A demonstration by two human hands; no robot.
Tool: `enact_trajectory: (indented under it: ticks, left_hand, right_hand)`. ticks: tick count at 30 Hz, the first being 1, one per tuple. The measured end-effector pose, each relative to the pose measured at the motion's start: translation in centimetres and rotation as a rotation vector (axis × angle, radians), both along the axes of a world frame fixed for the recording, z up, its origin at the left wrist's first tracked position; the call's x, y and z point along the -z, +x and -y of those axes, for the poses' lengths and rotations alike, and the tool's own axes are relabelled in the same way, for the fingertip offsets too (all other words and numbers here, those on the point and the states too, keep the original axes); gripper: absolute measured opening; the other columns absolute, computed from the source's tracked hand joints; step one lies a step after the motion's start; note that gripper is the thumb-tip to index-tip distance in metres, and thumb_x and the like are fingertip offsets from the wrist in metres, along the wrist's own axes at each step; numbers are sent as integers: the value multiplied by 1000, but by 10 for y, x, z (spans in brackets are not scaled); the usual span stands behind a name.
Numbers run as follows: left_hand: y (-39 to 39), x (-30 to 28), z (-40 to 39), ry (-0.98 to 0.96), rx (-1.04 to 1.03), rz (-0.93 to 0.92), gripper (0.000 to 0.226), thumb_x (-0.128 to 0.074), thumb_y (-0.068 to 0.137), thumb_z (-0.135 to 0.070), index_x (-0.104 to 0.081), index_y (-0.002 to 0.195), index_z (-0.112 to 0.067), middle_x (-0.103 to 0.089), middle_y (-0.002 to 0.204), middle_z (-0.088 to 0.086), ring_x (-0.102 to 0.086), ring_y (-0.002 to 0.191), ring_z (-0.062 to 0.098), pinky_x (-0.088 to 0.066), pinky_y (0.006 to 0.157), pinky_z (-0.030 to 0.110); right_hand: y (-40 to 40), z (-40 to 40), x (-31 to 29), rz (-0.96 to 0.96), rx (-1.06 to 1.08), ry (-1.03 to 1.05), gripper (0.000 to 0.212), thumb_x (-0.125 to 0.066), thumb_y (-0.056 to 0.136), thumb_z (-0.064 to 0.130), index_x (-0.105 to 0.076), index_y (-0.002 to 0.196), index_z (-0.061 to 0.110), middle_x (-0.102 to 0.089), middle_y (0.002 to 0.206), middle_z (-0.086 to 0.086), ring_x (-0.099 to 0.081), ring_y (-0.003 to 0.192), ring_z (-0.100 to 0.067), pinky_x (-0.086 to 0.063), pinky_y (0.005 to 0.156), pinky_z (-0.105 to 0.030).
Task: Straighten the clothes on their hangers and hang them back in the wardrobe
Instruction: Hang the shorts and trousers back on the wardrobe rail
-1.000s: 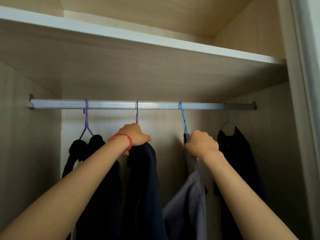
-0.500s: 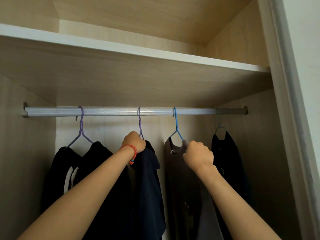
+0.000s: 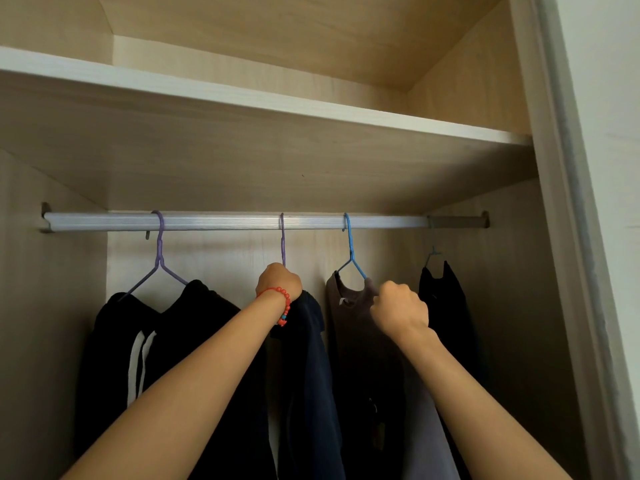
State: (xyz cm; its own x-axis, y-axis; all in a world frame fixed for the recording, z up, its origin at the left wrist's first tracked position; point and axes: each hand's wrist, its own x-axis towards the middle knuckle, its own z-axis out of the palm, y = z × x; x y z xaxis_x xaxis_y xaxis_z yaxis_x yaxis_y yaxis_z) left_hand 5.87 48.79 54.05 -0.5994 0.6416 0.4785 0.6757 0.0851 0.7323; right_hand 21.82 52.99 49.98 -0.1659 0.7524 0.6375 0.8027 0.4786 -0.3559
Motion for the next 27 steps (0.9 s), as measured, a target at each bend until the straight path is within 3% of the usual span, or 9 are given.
enact_trajectory:
  ticks: [3, 5, 8, 11, 14, 18, 21, 25, 27]
  left_hand:
    - [3, 1, 1, -17, 5, 2, 26, -41, 92, -3, -52, 112, 9, -58, 103, 24, -57, 91, 34, -47, 77, 35]
    - [5, 1, 2, -21, 21, 13, 27, -40, 91, -2, -53, 111, 10, -59, 89, 20, -54, 72, 29, -46, 64, 34]
    - [7, 0, 5, -38, 17, 31, 27, -38, 91, 0, -53, 111, 9, -41, 64, 8, -40, 53, 19, -36, 45, 27]
    - [7, 0, 5, -26, 26, 26, 28, -37, 91, 1, -52, 114, 9, -46, 68, 9, -43, 57, 19, -41, 54, 30]
    - [4, 0, 4, -10, 32, 40, 29, -36, 92, 1, -51, 116, 9, -57, 94, 21, -54, 80, 29, -45, 74, 34]
    - [5, 1, 3, -3, 16, 37, 25, -36, 92, 1, -53, 110, 6, -42, 65, 8, -45, 60, 23, -44, 67, 33]
    - [8, 0, 5, -8, 14, 48, 14, -36, 92, 3, -49, 94, -3, -38, 62, 7, -38, 52, 19, -40, 51, 32]
    - [7, 1, 4, -6, 24, 50, 15, -36, 91, 4, -48, 87, -3, -37, 63, 6, -41, 55, 22, -45, 59, 35]
    - [7, 1, 4, -20, 24, 35, 17, -37, 91, 4, -52, 99, 1, -44, 71, 11, -53, 74, 31, -47, 69, 37]
  right_hand:
    - [-3, 1, -1, -9, -8, 1, 26, -43, 92, 14, -53, 115, 7, -61, 111, -16, -59, 102, -35, -46, 76, -36]
    - [-4, 0, -1, -19, -5, -7, 26, -43, 93, 16, -53, 115, 6, -61, 113, -16, -58, 103, -35, -46, 77, -37]
    - [-6, 0, -1, -38, 4, -22, 27, -42, 94, 18, -53, 115, 6, -61, 113, -16, -58, 103, -35, -47, 78, -37]
    - [-7, 2, 0, -46, 4, -34, 28, -42, 94, 19, -52, 116, 7, -60, 113, -16, -58, 104, -35, -47, 80, -38]
    - [-4, 1, 1, -44, 16, -40, 27, -42, 94, 20, -52, 116, 6, -60, 114, -16, -58, 105, -35, -47, 79, -37]
    - [3, -3, 4, -40, 41, -27, 28, -41, 95, 19, -52, 118, 7, -60, 114, -17, -58, 104, -35, -47, 78, -36]
    - [6, -5, 4, -39, 48, -16, 27, -40, 95, 18, -52, 117, 7, -60, 114, -17, -57, 105, -36, -46, 77, -35]
    - [10, -9, 5, -14, 54, -4, 25, -42, 94, 13, -53, 115, 7, -61, 112, -17, -58, 103, -36, -46, 76, -36]
    - [11, -11, 6, -1, 55, 3, 26, -42, 94, 13, -52, 118, 8, -61, 112, -17, -58, 103, -36, -47, 77, -36]
